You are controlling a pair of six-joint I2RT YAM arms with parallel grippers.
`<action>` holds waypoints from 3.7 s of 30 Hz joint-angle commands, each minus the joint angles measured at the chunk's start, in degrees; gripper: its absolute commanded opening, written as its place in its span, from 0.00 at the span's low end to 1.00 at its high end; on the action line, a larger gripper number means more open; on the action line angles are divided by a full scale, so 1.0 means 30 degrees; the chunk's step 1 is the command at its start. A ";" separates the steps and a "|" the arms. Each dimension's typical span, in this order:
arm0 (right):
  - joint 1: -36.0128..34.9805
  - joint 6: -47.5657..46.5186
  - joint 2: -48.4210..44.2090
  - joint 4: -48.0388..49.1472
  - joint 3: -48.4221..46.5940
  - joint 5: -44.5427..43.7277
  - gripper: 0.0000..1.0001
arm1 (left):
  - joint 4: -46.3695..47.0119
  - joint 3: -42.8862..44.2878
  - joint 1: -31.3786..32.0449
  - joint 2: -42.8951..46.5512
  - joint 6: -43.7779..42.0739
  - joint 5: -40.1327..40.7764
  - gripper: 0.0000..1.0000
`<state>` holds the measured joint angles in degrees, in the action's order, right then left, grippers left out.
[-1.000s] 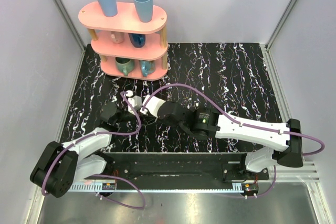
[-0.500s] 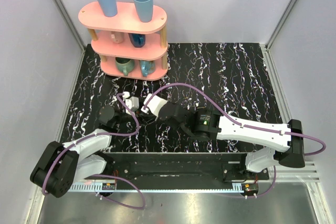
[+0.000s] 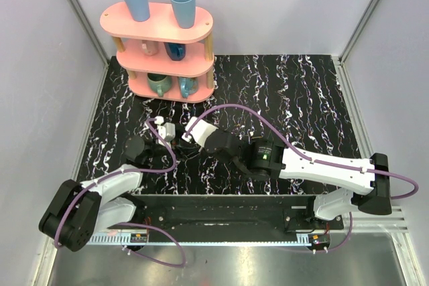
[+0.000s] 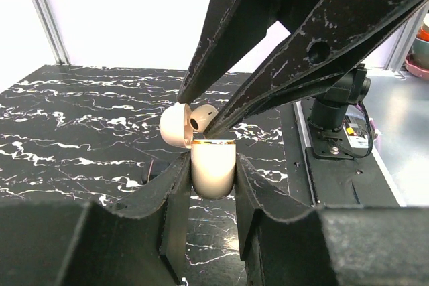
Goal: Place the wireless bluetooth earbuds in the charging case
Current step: Place the earbud in the charging case.
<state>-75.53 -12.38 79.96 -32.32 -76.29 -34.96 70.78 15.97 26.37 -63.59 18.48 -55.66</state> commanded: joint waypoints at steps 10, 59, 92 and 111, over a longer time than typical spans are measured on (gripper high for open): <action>-0.0137 0.0289 -0.0844 0.1426 0.0030 -0.0417 0.42 | 0.4619 -0.0049 0.0058 -0.1067 0.0344 -0.0168 0.00; 0.5049 1.0543 -0.4507 0.2276 0.2901 0.5765 0.56 | 0.4091 0.0186 -0.0001 -0.0482 0.0197 -0.0110 0.00; 0.5049 1.0631 -0.4036 0.2452 0.3458 0.6849 0.57 | 0.4120 0.0157 -0.0118 -0.0336 0.0285 0.0242 0.00; 0.5078 0.9928 -0.4801 0.2862 0.3429 0.4709 0.58 | 0.4149 0.0068 -0.0118 -0.0306 0.0460 0.0096 0.00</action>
<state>-60.38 18.83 65.32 -25.87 -65.12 -18.20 73.06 15.97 26.17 -65.60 19.94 -54.98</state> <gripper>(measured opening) 0.579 0.328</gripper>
